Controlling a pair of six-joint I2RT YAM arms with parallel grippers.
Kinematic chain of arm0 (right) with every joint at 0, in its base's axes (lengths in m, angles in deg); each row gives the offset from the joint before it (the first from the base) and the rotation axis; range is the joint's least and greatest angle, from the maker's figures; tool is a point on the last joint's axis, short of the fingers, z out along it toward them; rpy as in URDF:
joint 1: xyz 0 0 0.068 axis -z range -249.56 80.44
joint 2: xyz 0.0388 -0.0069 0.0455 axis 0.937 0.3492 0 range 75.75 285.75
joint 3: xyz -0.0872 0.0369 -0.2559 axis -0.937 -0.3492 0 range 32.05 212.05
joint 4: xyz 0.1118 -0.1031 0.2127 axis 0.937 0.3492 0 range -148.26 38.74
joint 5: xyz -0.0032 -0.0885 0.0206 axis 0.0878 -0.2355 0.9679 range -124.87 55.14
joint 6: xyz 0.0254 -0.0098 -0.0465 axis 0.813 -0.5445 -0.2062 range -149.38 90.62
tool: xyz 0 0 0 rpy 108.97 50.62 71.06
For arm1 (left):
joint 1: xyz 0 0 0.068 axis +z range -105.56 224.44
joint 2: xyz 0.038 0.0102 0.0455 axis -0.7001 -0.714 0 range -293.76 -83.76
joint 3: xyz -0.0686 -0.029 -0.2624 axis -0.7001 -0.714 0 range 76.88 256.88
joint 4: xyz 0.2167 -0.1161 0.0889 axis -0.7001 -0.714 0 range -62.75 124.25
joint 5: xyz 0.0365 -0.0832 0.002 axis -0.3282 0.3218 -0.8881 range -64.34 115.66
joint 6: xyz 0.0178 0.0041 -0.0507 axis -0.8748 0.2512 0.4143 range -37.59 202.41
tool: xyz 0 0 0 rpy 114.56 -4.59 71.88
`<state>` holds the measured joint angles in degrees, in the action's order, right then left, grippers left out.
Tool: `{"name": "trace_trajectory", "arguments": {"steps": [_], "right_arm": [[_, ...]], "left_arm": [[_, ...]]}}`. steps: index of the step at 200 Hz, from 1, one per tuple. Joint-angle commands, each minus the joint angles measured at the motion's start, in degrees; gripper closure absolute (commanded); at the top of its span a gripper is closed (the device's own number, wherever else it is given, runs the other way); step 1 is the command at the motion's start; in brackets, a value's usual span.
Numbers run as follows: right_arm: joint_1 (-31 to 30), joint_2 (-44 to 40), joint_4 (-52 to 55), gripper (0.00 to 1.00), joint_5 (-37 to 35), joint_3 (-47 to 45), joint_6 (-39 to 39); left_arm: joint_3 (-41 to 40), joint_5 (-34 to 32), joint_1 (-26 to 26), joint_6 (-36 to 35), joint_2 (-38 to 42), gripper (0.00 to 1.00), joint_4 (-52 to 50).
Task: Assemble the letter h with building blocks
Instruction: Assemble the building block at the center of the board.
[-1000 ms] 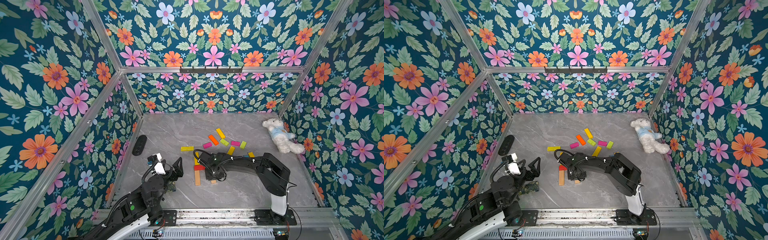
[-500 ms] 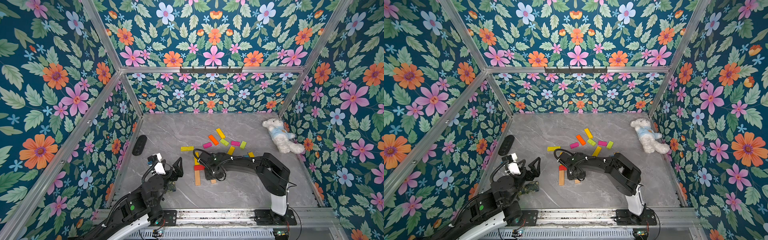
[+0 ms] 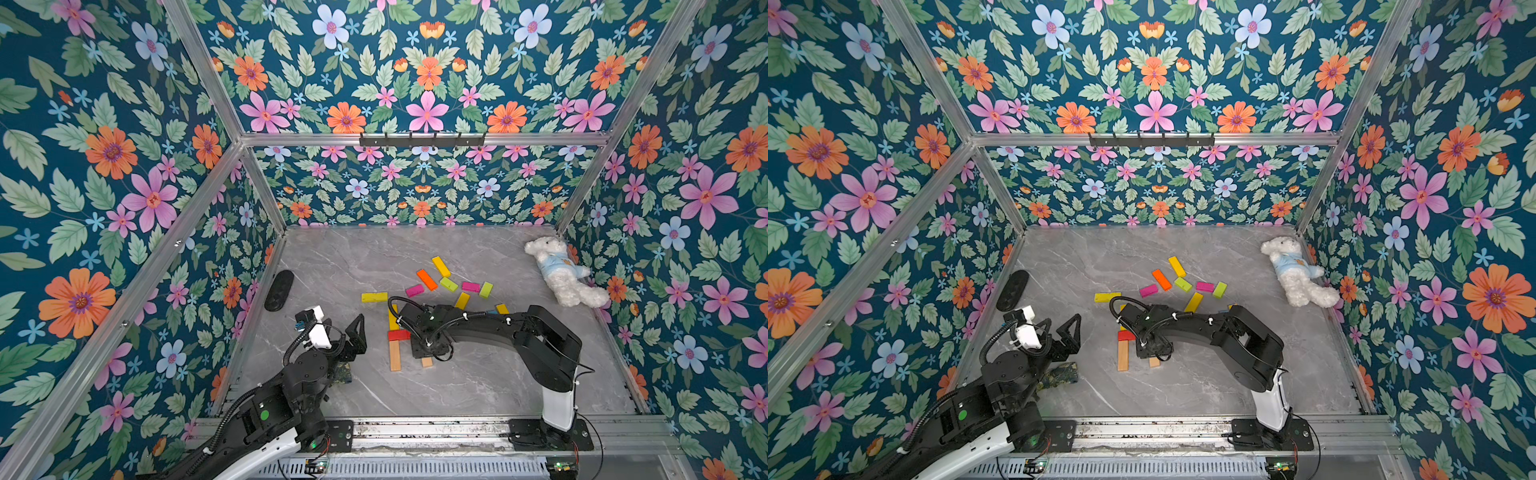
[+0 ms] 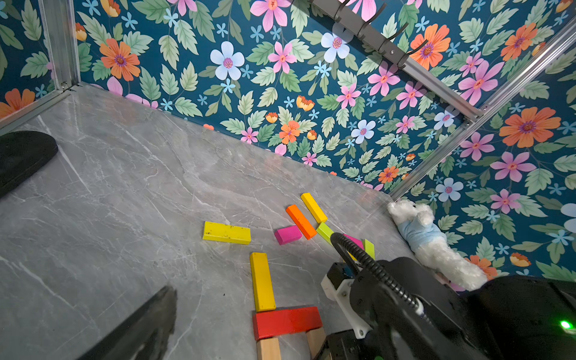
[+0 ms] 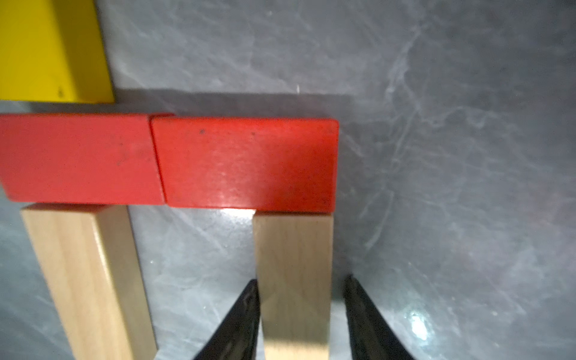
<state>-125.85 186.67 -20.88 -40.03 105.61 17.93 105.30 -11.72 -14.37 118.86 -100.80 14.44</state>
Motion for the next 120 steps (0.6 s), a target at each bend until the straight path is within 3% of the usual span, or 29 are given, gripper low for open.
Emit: {"name": "trace_trajectory", "arguments": {"steps": [1,32,57,67,95,120], "right_arm": [[0.0,-0.8,0.7,0.49,-1.5,-0.1,-0.4],[-0.2,-4.7,1.0,0.41,-3.7,0.7,-1.7],[-0.8,-9.7,3.4,0.40,-5.4,-0.2,-2.0],[-1.5,-12.2,3.0,0.47,-4.6,-2.8,-1.7],[-4.9,-15.5,3.6,0.86,-3.4,-9.0,-0.5],[-7.5,-15.0,0.1,1.00,1.0,-12.9,1.7]], "left_arm": [[0.5,-0.3,0.1,-0.2,-0.2,0.01,0.3],[0.8,-0.1,0.0,-0.2,-0.3,0.01,0.3],[0.9,-0.2,0.1,-0.2,-0.3,0.00,0.3],[0.9,-0.3,0.0,-0.2,-0.3,0.01,0.3],[0.7,-0.4,0.1,-0.1,-0.3,0.01,0.4],[0.4,-0.5,0.0,-0.2,-0.2,0.01,0.7]]}}
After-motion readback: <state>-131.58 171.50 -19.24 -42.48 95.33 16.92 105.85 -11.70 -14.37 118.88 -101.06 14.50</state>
